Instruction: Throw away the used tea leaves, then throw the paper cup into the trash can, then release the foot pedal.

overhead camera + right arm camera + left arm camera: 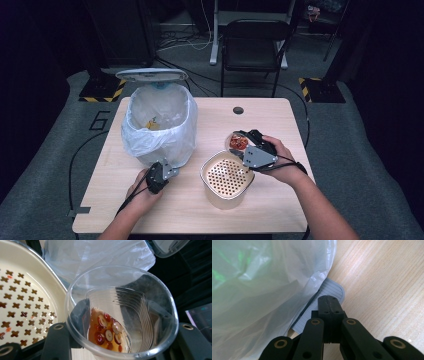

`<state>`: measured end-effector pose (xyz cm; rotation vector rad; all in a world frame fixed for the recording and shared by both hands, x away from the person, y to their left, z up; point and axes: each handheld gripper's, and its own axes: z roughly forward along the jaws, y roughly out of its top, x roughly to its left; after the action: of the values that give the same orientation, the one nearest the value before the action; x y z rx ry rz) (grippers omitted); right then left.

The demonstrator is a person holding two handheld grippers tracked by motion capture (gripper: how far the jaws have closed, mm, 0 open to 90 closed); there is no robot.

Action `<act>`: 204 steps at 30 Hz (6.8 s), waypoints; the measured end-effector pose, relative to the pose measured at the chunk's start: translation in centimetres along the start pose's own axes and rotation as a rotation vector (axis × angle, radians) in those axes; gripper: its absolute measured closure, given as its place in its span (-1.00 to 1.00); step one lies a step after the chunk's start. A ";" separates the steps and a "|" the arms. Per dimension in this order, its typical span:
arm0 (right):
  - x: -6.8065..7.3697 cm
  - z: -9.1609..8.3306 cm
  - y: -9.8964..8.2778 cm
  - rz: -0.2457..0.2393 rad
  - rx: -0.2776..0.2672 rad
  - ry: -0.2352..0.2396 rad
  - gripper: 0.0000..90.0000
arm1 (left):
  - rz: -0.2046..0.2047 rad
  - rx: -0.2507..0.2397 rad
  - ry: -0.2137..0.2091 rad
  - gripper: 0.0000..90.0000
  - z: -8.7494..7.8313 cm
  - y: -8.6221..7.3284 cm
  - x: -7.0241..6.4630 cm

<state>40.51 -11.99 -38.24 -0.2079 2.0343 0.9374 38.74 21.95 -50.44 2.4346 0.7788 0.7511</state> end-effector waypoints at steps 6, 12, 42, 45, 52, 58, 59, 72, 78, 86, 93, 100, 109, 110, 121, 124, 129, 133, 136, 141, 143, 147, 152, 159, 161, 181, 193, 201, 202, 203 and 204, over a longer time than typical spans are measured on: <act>1.3 -0.1 0.5 -0.139 0.037 -0.084 -0.07 | 0.000 0.000 0.000 1.00 0.0 0.0 0.0; 2.7 0.1 0.8 -0.240 0.072 -0.119 -0.06 | 0.001 0.000 0.000 1.00 0.0 0.0 0.0; 6.9 0.9 1.8 -1.078 0.264 -0.248 -0.03 | 0.004 0.001 -0.002 1.00 0.0 0.0 0.0; 7.2 0.7 1.4 -1.053 0.273 -0.268 -0.03 | 0.004 0.001 -0.001 1.00 0.0 0.0 0.0; 7.0 0.3 1.9 -1.050 0.258 -0.284 -0.03 | 0.002 0.000 0.001 1.00 0.0 0.0 0.0; 6.7 0.4 2.2 -1.114 0.255 -0.248 -0.04 | 0.002 0.000 0.001 1.00 0.0 0.0 0.0; 6.7 0.4 2.2 -1.112 0.255 -0.249 -0.04 | -0.001 0.000 0.001 1.00 0.0 0.0 0.0; 7.0 0.4 1.9 -1.056 0.253 -0.241 -0.04 | -0.002 0.001 0.001 1.00 0.0 0.0 0.0; 6.6 0.3 2.3 -1.064 0.235 -0.233 -0.04 | -0.002 0.001 0.001 1.00 0.0 0.0 0.0; 5.8 -0.1 3.0 -0.995 0.207 -0.220 -0.04 | 0.003 0.001 0.003 1.00 0.0 0.0 0.0; 4.7 -0.5 3.7 -0.836 0.172 -0.203 -0.04 | 0.023 0.002 0.011 1.00 -0.1 0.1 0.1; 3.0 -1.0 4.6 -0.590 0.109 -0.126 -0.04 | 0.010 0.003 0.008 1.00 0.0 0.0 0.0; -0.6 -0.7 4.5 -0.084 0.075 0.062 -0.04 | 0.000 0.002 0.000 1.00 0.0 0.0 0.0; -1.0 -0.6 4.3 -0.036 0.073 0.079 -0.04 | 0.000 0.002 0.000 1.00 0.0 0.0 0.0; -3.5 0.3 3.5 0.218 0.042 0.217 -0.04 | -0.006 -0.004 0.009 1.00 0.0 0.0 0.0; -4.3 0.5 3.4 0.298 0.024 0.255 -0.04 | -0.002 0.002 0.002 1.00 0.0 0.0 0.0; -5.9 0.7 3.9 0.413 0.003 0.296 -0.04 | -0.006 -0.004 0.007 1.00 0.0 0.0 0.0; -7.3 0.9 4.4 0.483 -0.015 0.323 -0.04 | -0.012 -0.005 0.005 1.00 0.0 0.0 0.0; -8.2 1.0 5.0 0.531 -0.037 0.347 -0.04 | -0.012 -0.005 0.001 1.00 0.0 0.0 0.0; -9.9 1.4 6.1 0.615 -0.066 0.379 -0.04 | -0.035 -0.006 -0.002 1.00 0.1 -0.1 -0.1; -10.5 1.7 6.5 0.641 -0.072 0.387 -0.04 | -0.034 -0.005 -0.002 1.00 0.1 0.0 0.0; -11.6 2.7 8.3 0.684 -0.093 0.389 -0.04 | -0.034 -0.009 0.005 1.00 0.1 0.0 0.0; -12.4 3.5 10.5 0.685 -0.100 0.405 -0.03 | 0.000 -0.007 0.020 1.00 0.0 0.0 0.2; -13.1 5.6 13.2 0.712 -0.119 0.433 -0.03 | 0.000 0.006 0.003 1.00 -0.1 0.1 0.3; -13.2 6.2 14.0 0.725 -0.147 0.448 -0.03 | 0.001 0.007 0.002 1.00 -0.1 0.1 0.3; -11.4 13.0 17.4 0.761 -0.076 0.356 -0.05 | -0.001 0.003 0.000 1.00 -0.1 0.1 0.3; -10.3 16.3 16.3 0.877 0.024 0.226 -0.42 | 0.000 0.003 -0.003 1.00 -0.1 0.0 0.4; -9.5 16.4 15.8 0.898 0.022 0.238 -0.68 | -0.005 0.000 -0.001 1.00 -0.1 0.0 0.4; -9.4 16.3 15.7 0.901 0.025 0.232 -0.68 | -0.006 0.003 -0.005 1.00 -0.1 0.0 0.4; -9.4 16.1 15.6 0.898 0.024 0.232 -0.68 | -0.005 0.003 -0.005 1.00 -0.1 0.0 0.4; -9.4 15.9 15.5 0.908 0.018 0.233 -0.68 | -0.009 0.003 -0.005 1.00 -0.1 0.0 0.4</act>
<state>49.39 8.05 -28.12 0.7089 2.3722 1.4751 38.93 22.18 -50.21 2.4335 0.7894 0.7403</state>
